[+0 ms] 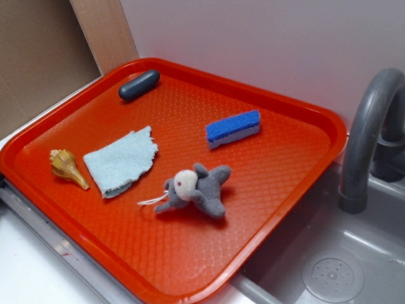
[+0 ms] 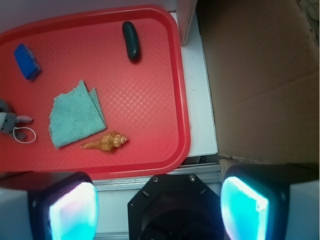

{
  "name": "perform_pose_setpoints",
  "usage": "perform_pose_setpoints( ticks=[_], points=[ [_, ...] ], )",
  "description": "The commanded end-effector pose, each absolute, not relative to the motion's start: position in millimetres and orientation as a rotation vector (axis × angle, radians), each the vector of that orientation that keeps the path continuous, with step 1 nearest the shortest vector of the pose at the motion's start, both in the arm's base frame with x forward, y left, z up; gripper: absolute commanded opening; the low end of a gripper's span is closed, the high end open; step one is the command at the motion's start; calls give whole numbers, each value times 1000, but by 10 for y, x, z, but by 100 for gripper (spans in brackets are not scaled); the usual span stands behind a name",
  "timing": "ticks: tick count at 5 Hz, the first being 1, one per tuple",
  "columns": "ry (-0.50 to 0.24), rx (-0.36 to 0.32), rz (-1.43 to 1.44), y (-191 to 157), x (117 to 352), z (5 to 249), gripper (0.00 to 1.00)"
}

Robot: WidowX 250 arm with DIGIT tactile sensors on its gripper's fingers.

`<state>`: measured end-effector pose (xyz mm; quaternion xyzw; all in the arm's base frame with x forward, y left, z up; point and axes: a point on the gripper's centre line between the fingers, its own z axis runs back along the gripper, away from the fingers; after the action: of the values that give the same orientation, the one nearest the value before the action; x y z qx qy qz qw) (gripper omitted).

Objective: Grab the blue sponge.

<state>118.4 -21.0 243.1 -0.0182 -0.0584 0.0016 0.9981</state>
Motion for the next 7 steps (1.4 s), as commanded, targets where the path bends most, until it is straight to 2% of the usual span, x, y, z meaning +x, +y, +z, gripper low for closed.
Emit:
perform_pose_setpoints(
  ticks=[1,2,3,4,5,6,7],
  points=[
    [-117,-36,3,-210,1184,2431,100],
    [-186,-73,-85,-567,1482,2378,100],
    [-302,-73,-246,-918,1712,2233,100],
    [-394,-116,-358,-1297,1884,2135,100],
    [-471,-203,-429,-1715,2116,2039,100],
    [-489,-230,-493,-2122,2318,1828,100],
    [-430,-203,-547,-2499,2457,1478,100]
  ],
)
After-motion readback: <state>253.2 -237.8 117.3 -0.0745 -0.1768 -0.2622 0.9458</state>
